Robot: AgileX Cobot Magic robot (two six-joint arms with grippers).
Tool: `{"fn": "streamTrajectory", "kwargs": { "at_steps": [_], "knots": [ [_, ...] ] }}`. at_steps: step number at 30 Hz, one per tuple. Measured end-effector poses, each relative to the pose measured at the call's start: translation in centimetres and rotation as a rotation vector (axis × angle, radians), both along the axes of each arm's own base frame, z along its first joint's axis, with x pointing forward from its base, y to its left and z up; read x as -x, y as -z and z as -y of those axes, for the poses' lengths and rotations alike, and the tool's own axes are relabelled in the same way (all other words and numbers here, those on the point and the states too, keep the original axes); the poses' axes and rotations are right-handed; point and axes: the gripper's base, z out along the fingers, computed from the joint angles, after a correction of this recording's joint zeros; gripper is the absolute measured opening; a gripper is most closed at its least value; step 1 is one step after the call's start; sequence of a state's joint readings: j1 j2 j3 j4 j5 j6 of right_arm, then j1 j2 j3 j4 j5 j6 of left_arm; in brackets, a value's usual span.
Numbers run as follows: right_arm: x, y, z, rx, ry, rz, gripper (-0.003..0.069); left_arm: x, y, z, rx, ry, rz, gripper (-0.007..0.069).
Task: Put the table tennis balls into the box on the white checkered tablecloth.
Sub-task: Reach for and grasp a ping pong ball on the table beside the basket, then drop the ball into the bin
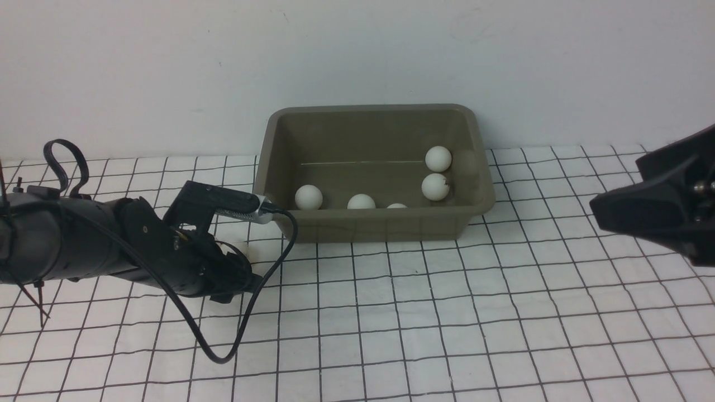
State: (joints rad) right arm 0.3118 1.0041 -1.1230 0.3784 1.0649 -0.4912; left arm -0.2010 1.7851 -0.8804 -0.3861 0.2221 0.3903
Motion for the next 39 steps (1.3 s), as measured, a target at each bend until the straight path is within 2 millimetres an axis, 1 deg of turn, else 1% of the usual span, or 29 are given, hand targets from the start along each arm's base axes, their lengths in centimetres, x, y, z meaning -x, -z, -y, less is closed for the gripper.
{"fn": "streamTrajectory", "kwargs": {
  "at_steps": [2,4,5,7,9,11,13,14,15,16,17,18,20,23,24,26,28,29,31,34,36,39],
  "knots": [
    [0.0,0.0,0.0,-0.001,0.001,0.004,0.0462,0.5,-0.5,0.1,0.009,0.016,-0.028,0.0335],
    [-0.1,-0.1,0.0,-0.002,0.001,0.01,0.0462,1.2,-1.7,0.6,0.023,0.043,-0.042,0.0335],
    [-0.1,-0.1,0.0,-0.004,0.004,0.015,0.0462,1.7,-2.8,1.2,0.029,0.072,-0.028,0.0335],
    [-0.2,-0.2,0.0,-0.009,0.008,0.026,0.0462,2.3,-4.3,2.0,0.034,0.115,0.019,0.0335],
    [-0.2,-0.2,0.0,-0.009,0.008,0.029,0.0462,2.6,-6.3,3.0,0.038,0.16,0.128,0.0335],
    [-0.2,-0.2,0.0,-0.008,0.006,0.03,0.0462,2.2,-7.8,3.8,0.043,0.178,0.243,0.0335],
    [-0.2,-0.2,0.0,-0.007,0.003,0.032,0.0462,1.5,-8.6,4.4,0.046,0.187,0.304,0.0335],
    [-0.2,-0.2,0.0,-0.007,0.003,0.032,0.0462,0.9,-9.1,4.6,0.044,0.19,0.336,0.0335],
    [-0.2,-0.2,0.0,-0.007,0.002,0.032,0.0462,-0.6,-9.7,5.1,0.031,0.201,0.389,0.0335],
    [-0.2,-0.2,0.0,-0.006,0.001,0.033,0.0462,-1.2,-9.7,5.3,0.017,0.212,0.406,0.0335],
    [-0.2,-0.2,0.0,-0.006,0.001,0.033,0.0462,-2.3,-9.9,5.7,-0.005,0.232,0.441,0.0335],
    [-0.2,-0.2,0.0,-0.006,0.001,0.033,0.0462,-3.5,-9.7,6.1,-0.029,0.25,0.463,0.0335],
    [-0.2,-0.2,0.0,-0.008,0.0,0.032,0.0462,-6.0,-8.7,6.9,-0.056,0.279,0.47,0.0335],
    [-0.1,-0.2,-0.1,-0.013,-0.004,0.023,0.0462,-8.2,-7.1,7.9,-0.066,0.319,0.428,0.0339],
    [-0.1,-0.2,-0.1,-0.013,-0.005,0.02,0.0462,-8.5,-6.8,8.2,-0.063,0.327,0.415,0.0356],
    [0.0,-0.1,-0.1,-0.014,-0.008,0.014,0.0462,-8.8,-6.7,8.5,-0.044,0.334,0.387,0.0414],
    [0.0,-0.1,-0.1,-0.014,-0.009,0.011,0.0462,-8.7,-7.3,8.7,-0.014,0.333,0.368,0.0485],
    [0.0,-0.1,-0.1,-0.013,-0.009,0.01,0.0462,-8.5,-7.6,8.6,-0.001,0.333,0.351,0.0503],
    [0.0,-0.1,-0.1,-0.013,-0.01,0.011,0.0462,-7.5,-9.0,8.3,0.035,0.34,0.304,0.0522],
    [0.0,-0.1,-0.1,-0.007,-0.016,0.016,0.0462,-6.6,-10.8,6.9,0.075,0.314,0.249,0.0514],
    [0.0,-0.1,-0.1,-0.006,-0.017,0.016,0.0462,-6.0,-11.8,5.2,0.096,0.278,0.183,0.0493],
    [0.0,-0.1,-0.1,-0.002,-0.022,0.02,0.0462,-5.3,-12.7,2.7,0.097,0.23,0.101,0.047]
  ]
}}
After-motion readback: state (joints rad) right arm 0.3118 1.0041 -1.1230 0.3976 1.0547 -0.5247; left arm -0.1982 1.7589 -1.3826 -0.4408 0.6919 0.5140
